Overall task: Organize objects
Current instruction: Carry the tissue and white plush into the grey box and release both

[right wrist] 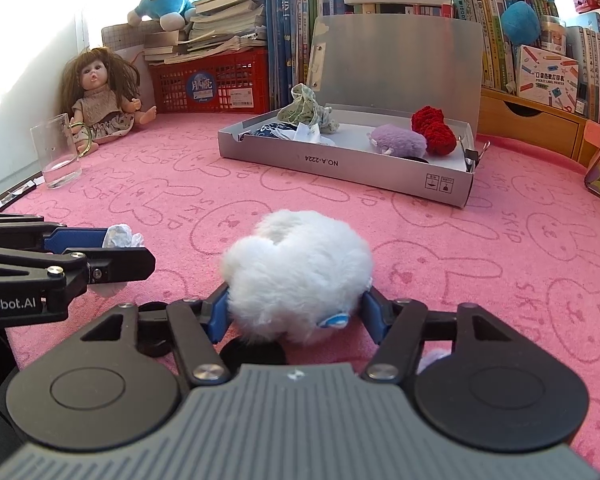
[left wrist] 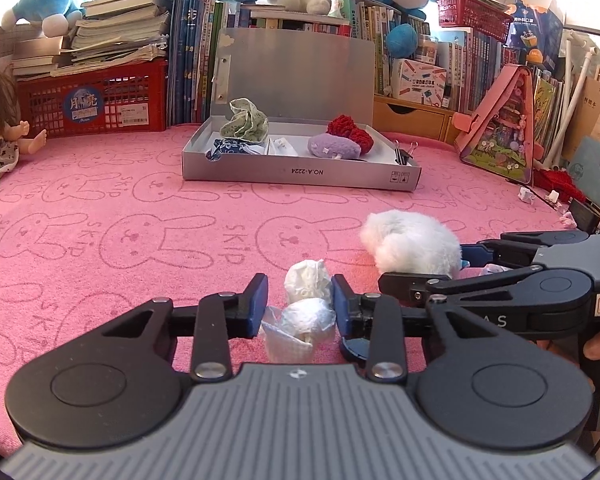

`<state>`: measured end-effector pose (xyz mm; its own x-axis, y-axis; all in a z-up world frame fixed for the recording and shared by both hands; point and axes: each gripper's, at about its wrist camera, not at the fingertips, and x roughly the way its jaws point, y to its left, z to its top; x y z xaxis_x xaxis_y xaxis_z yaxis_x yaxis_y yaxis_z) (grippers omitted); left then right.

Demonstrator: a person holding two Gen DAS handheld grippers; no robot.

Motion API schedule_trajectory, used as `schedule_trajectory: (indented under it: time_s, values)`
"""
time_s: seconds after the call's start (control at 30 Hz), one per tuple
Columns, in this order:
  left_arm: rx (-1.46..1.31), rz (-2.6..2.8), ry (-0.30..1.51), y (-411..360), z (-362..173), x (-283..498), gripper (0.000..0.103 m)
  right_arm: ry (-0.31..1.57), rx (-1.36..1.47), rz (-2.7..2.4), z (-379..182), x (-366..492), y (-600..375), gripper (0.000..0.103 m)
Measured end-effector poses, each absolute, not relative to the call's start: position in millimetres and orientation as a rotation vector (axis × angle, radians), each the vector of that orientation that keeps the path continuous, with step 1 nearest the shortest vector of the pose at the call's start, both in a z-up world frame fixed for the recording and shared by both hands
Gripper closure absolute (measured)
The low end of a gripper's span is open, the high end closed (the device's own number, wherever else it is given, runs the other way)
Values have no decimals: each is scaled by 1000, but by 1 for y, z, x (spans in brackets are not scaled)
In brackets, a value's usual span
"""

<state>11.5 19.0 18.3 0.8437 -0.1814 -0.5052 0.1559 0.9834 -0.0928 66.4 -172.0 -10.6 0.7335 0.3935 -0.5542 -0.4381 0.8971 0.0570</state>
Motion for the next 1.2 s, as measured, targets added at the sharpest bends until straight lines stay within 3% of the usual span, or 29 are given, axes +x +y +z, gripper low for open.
schedule_trajectory:
  time_s: [1.0,1.07,1.1,1.13,1.2]
  values:
    - [-59,-153,506,26,49,81,67,558,-14,371,19,103,-185,45]
    - [-57,-155,501,26,50,83,67,554,-13,366,21,104,-186,46]
    - [-55,-155,498,25,51,84,67,553,-12,363,23,105,-186,51]
    - [-54,-156,494,25,52,85,66,552,-14,355,24,105,-186,63]
    - [-55,-157,491,24,54,88,67,555,-18,343,26,107,-187,67]
